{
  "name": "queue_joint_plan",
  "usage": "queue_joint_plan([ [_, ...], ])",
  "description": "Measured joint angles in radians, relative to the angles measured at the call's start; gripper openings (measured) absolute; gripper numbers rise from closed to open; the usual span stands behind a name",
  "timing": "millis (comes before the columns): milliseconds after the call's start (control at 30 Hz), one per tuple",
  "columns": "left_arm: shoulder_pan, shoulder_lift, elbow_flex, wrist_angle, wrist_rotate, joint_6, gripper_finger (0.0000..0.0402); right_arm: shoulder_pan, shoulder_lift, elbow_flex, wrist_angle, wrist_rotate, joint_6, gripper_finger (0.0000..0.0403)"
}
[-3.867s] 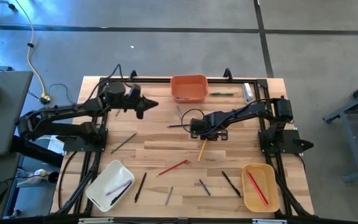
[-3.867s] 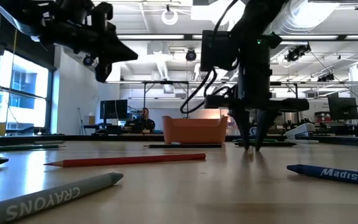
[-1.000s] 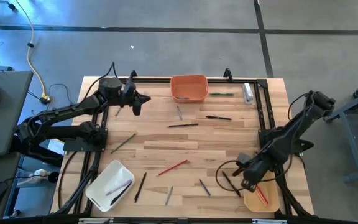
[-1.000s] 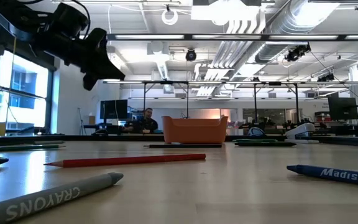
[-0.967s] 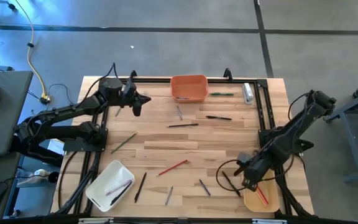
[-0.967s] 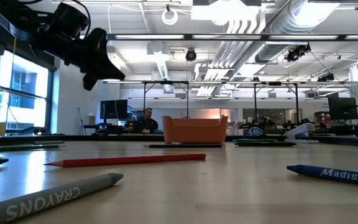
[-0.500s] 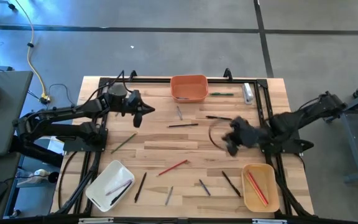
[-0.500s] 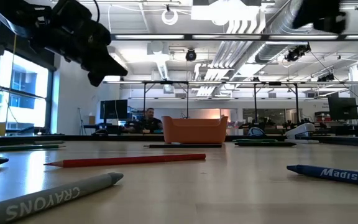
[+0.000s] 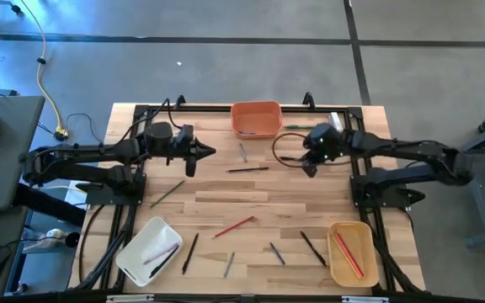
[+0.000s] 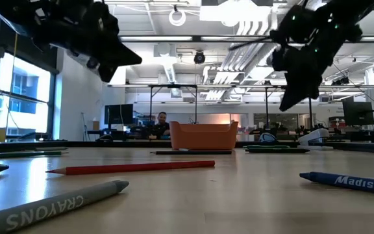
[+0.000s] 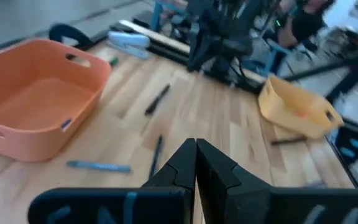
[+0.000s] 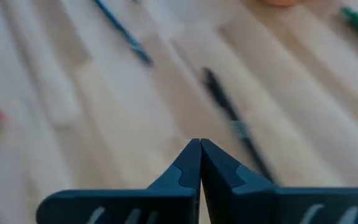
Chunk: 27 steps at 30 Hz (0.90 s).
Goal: Sort crayons/erasers/pens/pencils in bins
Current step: Put the black pen into the white bin
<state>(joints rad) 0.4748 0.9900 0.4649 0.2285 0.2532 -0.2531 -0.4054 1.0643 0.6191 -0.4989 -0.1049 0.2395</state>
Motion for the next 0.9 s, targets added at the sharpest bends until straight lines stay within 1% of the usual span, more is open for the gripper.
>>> queue_joint_plan([
  [100, -0.025, 0.031, -0.034, 0.084, -0.034, -0.042, 0.0000, -0.075, 0.045, 0.000, -0.015, -0.011, -0.135, 0.0003],
  [167, -0.029, 0.055, -0.079, 0.152, -0.040, -0.100, 0.0000, -0.106, 0.089, 0.000, -0.042, -0.029, -0.212, 0.0015],
  [267, -0.039, 0.081, -0.140, 0.263, -0.071, -0.183, 0.0000, -0.128, 0.174, 0.000, -0.070, -0.032, -0.293, 0.0048],
  [333, -0.041, 0.088, -0.159, 0.318, -0.082, -0.207, 0.0000, -0.134, 0.228, 0.000, -0.064, -0.032, -0.327, 0.0076],
  [400, -0.041, 0.088, -0.159, 0.333, -0.084, -0.214, 0.0000, -0.134, 0.276, 0.000, -0.060, -0.030, -0.346, 0.0101],
  [500, -0.040, 0.088, -0.159, 0.345, -0.086, -0.203, 0.0000, -0.134, 0.334, 0.000, -0.030, 0.021, -0.364, 0.0128],
  [567, -0.037, 0.088, -0.159, 0.346, -0.084, -0.218, 0.0000, -0.134, 0.354, 0.000, -0.016, 0.043, -0.371, 0.0136],
  [667, -0.042, 0.085, -0.159, 0.359, -0.069, -0.271, 0.0000, -0.134, 0.357, 0.010, -0.009, 0.048, -0.351, 0.0139],
  [900, -0.059, 0.085, -0.159, 0.357, -0.064, -0.251, 0.0000, -0.134, 0.334, 0.090, -0.042, 0.061, -0.376, 0.0140],
])
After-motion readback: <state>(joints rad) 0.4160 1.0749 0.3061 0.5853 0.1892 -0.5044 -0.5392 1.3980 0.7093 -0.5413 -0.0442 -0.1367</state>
